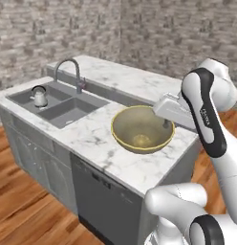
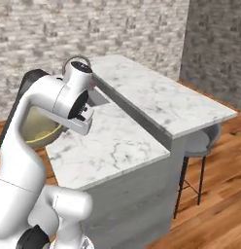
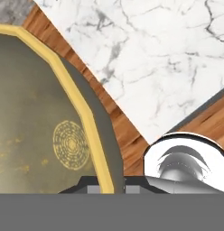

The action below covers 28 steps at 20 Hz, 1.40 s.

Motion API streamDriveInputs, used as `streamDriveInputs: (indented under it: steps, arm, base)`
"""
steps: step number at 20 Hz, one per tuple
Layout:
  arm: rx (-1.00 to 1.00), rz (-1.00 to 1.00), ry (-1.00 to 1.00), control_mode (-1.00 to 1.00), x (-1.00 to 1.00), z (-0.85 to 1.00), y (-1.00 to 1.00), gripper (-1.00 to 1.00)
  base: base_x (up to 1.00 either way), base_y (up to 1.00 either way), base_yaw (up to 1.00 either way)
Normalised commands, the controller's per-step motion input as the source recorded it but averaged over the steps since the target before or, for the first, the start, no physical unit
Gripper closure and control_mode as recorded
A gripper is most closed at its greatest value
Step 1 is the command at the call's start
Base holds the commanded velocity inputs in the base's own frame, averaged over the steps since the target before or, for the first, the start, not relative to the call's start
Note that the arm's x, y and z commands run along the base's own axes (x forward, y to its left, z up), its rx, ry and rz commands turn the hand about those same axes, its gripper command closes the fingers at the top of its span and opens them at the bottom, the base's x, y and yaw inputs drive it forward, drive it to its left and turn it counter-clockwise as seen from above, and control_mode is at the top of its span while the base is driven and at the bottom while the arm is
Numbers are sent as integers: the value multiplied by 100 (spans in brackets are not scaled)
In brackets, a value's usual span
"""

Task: Pick the kettle and bowl and place them in the sink. Then turn on the water.

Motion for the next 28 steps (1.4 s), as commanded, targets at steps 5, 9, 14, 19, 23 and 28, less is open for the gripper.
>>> streamDriveInputs:
  steps: [5, 9, 14, 19, 23, 28]
  arm:
    - [0, 0, 0, 100, 0, 0, 0, 100]
    - [0, 0, 0, 100, 0, 0, 0, 100]
    - [0, 0, 0, 100, 0, 0, 0, 100]
    - [0, 0, 0, 100, 0, 0, 0, 100]
    - [0, 0, 0, 100, 0, 0, 0, 100]
    - [0, 0, 0, 100, 0, 0, 0, 100]
  base:
    - [23, 67, -57]
    - [-47, 57, -52]
    - [-15, 54, -44]
    - [38, 93, -16]
    - [35, 89, -24]
    - [18, 84, -44]
